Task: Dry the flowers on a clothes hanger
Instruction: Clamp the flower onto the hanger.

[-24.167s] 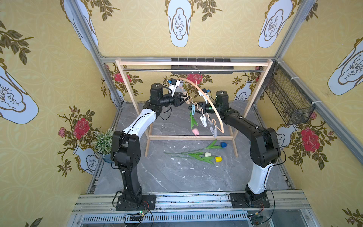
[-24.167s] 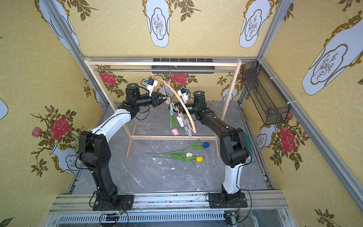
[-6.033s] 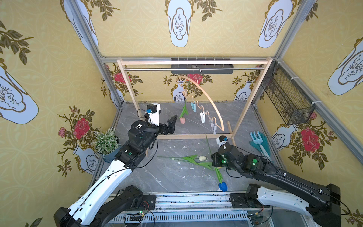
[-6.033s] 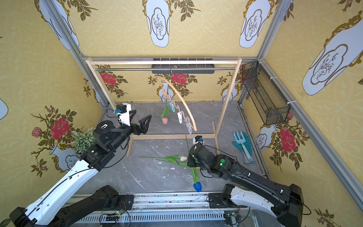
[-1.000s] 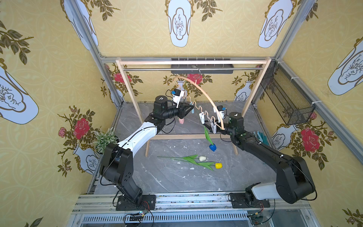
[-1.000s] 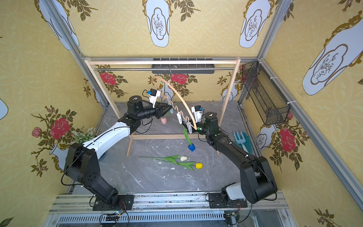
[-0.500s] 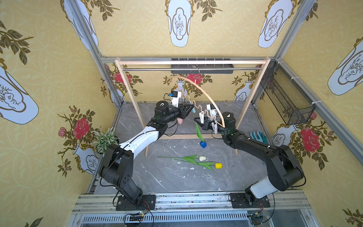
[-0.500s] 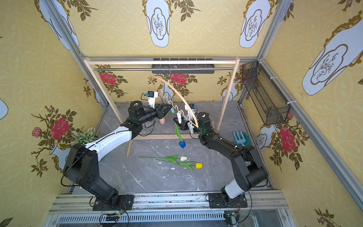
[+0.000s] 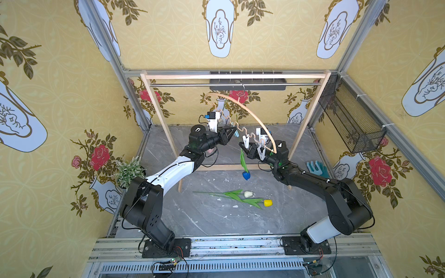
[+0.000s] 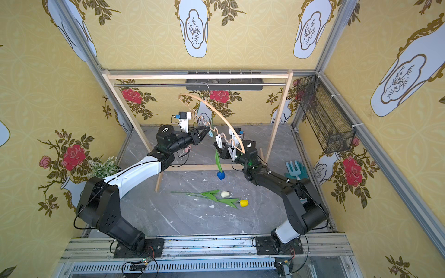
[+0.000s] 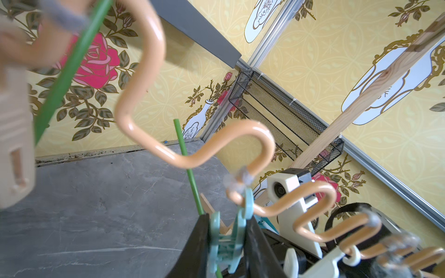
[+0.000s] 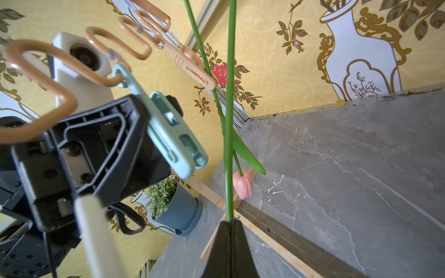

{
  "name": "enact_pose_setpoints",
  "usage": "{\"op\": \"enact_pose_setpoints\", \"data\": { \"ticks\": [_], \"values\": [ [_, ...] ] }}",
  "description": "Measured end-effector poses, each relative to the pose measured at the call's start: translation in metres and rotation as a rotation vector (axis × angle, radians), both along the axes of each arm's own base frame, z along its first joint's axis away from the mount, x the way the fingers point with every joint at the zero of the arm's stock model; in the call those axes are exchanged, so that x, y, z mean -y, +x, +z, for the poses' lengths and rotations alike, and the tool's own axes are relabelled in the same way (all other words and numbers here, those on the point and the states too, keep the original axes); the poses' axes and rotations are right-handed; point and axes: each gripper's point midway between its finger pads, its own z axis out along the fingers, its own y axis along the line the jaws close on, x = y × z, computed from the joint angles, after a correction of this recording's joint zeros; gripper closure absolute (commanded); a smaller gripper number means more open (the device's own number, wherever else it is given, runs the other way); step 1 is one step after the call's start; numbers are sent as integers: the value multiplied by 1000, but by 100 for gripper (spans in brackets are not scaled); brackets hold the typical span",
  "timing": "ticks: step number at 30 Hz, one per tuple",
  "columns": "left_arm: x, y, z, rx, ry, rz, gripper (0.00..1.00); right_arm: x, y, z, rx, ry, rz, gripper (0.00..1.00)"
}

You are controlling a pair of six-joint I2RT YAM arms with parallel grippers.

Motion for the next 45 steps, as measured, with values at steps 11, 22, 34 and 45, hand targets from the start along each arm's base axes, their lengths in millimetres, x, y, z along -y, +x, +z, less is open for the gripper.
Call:
{"op": "enact_pose_setpoints", "data": {
  "ticks": [11,22,34,45],
  "values": [
    [1,0,-2,-3,-9,1,80,-6,-1,18,37,30,24,100],
    [3,-1,-1,4,-20,0,80,-9,-4,21,52,39,43,100],
    [7,-2,0,1,-39,-4,83,-9,-2,24,65,40,28,100],
    [7,-2,0,0,-46,-5,79,-9,-1,27,69,43,27,100]
  ]
}}
